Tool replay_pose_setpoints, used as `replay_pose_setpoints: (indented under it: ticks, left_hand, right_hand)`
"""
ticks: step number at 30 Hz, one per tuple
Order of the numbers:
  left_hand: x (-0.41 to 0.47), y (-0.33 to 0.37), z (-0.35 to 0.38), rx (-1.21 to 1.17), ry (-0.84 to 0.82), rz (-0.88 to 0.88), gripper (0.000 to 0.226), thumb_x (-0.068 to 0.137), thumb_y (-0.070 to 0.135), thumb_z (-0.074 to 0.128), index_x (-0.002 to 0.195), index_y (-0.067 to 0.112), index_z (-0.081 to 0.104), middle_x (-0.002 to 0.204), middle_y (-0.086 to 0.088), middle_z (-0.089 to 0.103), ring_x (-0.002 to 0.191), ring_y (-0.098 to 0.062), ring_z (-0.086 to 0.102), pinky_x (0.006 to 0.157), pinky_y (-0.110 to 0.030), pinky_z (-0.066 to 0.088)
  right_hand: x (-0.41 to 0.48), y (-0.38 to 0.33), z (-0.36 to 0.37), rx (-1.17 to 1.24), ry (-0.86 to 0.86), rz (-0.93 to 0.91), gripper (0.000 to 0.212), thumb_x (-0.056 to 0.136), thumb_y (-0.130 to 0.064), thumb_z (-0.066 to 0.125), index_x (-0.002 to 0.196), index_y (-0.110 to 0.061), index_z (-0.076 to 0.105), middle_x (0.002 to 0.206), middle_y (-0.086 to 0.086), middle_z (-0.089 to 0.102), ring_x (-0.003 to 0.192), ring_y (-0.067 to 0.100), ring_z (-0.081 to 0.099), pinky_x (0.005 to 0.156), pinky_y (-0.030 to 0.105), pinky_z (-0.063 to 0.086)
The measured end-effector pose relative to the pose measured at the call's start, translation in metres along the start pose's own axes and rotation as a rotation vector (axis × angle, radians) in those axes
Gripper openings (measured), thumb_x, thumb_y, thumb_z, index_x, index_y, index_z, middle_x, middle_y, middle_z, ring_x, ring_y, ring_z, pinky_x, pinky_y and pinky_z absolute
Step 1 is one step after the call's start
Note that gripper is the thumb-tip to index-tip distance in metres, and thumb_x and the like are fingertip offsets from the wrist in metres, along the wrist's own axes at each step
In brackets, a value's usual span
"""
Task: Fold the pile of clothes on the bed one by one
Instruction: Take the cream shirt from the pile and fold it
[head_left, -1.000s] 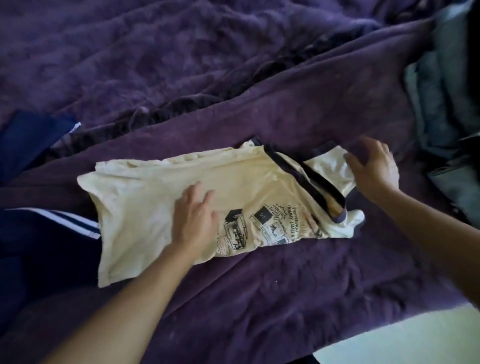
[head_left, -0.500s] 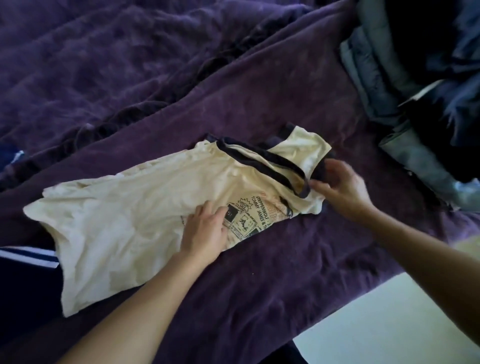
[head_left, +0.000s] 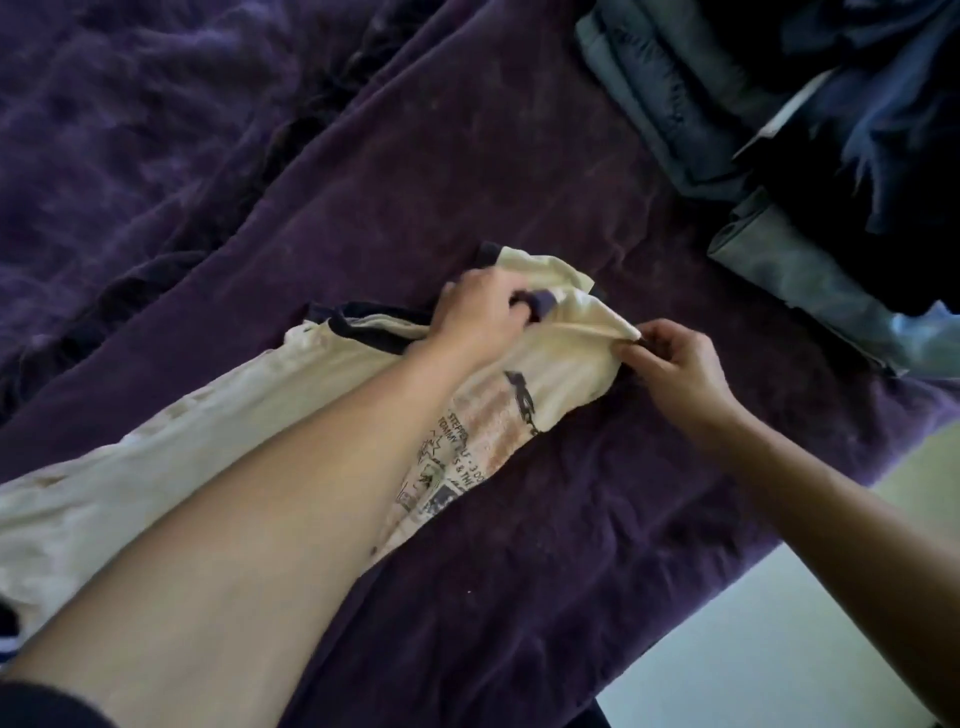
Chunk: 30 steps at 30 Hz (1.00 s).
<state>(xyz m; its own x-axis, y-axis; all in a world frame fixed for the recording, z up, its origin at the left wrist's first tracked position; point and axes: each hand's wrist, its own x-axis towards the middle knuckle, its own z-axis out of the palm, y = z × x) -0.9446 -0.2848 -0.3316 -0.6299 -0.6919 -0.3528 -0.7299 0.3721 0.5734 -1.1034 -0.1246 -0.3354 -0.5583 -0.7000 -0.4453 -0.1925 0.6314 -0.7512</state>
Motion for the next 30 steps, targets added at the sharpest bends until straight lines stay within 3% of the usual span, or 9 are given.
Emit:
replay_pose_setpoints:
  ticks: [3, 5, 7, 9, 12, 14, 21, 26, 30]
  left_hand:
    - [0.035, -0.004, -0.015, -0.07, 0.151, -0.177, 0.022, 0.092, 0.035, 0.053, 0.094, 0.019, 0.069, 0.106, -0.01, 0.062, 0.102, -0.032, 0.057, 0.088, -0.041, 0.046]
    - [0.049, -0.006, -0.019, -0.117, 0.173, -0.225, 0.035, 0.089, 0.051, 0.053, 0.107, 0.024, 0.064, 0.114, -0.007, 0.057, 0.111, -0.028, 0.053, 0.094, -0.04, 0.043]
    - [0.05, -0.008, -0.021, -0.177, 0.02, -0.204, 0.065, 0.073, 0.067, 0.061, 0.126, 0.03, 0.051, 0.124, -0.003, 0.052, 0.117, -0.023, 0.049, 0.098, -0.04, 0.041]
    - [0.048, -0.01, -0.018, -0.028, -0.128, -0.113, 0.078, 0.061, 0.061, 0.074, 0.128, 0.033, 0.046, 0.125, -0.001, 0.051, 0.118, -0.022, 0.048, 0.094, -0.038, 0.042]
    - [0.052, -0.005, -0.011, 0.129, -0.038, -0.056, 0.021, 0.074, 0.028, 0.07, 0.093, 0.029, 0.062, 0.098, -0.001, 0.061, 0.101, -0.026, 0.058, 0.071, -0.032, 0.041]
    - [0.054, -0.001, -0.015, 0.068, 0.101, -0.077, 0.005, 0.08, 0.025, 0.066, 0.084, 0.026, 0.064, 0.089, 0.0, 0.061, 0.092, -0.024, 0.059, 0.068, -0.032, 0.041]
    - [-0.024, -0.081, -0.053, -0.007, 0.454, -0.161, 0.023, 0.084, 0.012, 0.062, 0.107, 0.01, 0.064, 0.105, -0.013, 0.058, 0.1, -0.031, 0.057, 0.087, -0.041, 0.046]
    - [-0.158, -0.152, -0.048, 0.168, 0.471, -0.343, 0.02, 0.08, 0.002, 0.064, 0.099, 0.004, 0.068, 0.098, -0.018, 0.06, 0.093, -0.04, 0.055, 0.081, -0.047, 0.044]
    - [-0.259, -0.193, -0.031, 0.291, 0.338, -0.53, 0.026, 0.077, 0.001, 0.067, 0.103, 0.003, 0.068, 0.105, -0.018, 0.059, 0.096, -0.04, 0.054, 0.079, -0.048, 0.045]
  right_hand:
    - [0.01, 0.004, 0.009, 0.004, 0.082, 0.169, 0.016, 0.086, -0.031, 0.068, 0.093, -0.017, 0.065, 0.088, -0.001, 0.068, 0.082, 0.016, 0.064, 0.078, 0.043, 0.055]
    - [0.006, 0.008, 0.018, 0.016, 0.101, 0.209, 0.041, 0.079, -0.049, 0.069, 0.106, -0.018, 0.063, 0.1, -0.004, 0.068, 0.095, 0.015, 0.065, 0.085, 0.041, 0.055]
    - [0.002, 0.007, 0.029, 0.043, 0.07, 0.221, 0.07, 0.066, -0.064, 0.073, 0.119, -0.021, 0.059, 0.108, -0.009, 0.066, 0.1, 0.009, 0.063, 0.085, 0.034, 0.055]
    - [0.009, 0.003, 0.037, 0.066, 0.044, 0.255, 0.085, 0.055, -0.064, 0.08, 0.124, -0.022, 0.055, 0.111, -0.01, 0.064, 0.1, 0.008, 0.063, 0.082, 0.031, 0.055]
    - [0.024, -0.001, 0.038, 0.007, 0.008, 0.271, 0.048, 0.058, -0.041, 0.086, 0.097, -0.021, 0.065, 0.092, -0.006, 0.068, 0.087, 0.014, 0.066, 0.068, 0.031, 0.056]
    - [0.03, 0.0, 0.03, -0.152, 0.043, 0.247, 0.026, 0.065, -0.034, 0.082, 0.079, -0.022, 0.065, 0.077, -0.007, 0.066, 0.079, 0.018, 0.067, 0.059, 0.028, 0.052]
    - [0.036, -0.034, 0.032, -0.242, 0.003, 0.006, 0.084, 0.062, -0.054, 0.081, 0.133, -0.028, 0.047, 0.119, -0.009, 0.061, 0.107, 0.009, 0.057, 0.09, 0.031, 0.049]
    - [0.036, -0.072, 0.025, -0.302, -0.182, 0.061, 0.036, 0.07, -0.035, 0.082, 0.084, -0.007, 0.063, 0.079, 0.007, 0.065, 0.078, 0.024, 0.064, 0.066, 0.041, 0.053]
    - [-0.014, -0.123, 0.031, -0.349, -0.283, -0.14, 0.026, 0.071, -0.039, 0.078, 0.083, -0.025, 0.06, 0.078, -0.007, 0.065, 0.068, 0.011, 0.064, 0.053, 0.029, 0.048]
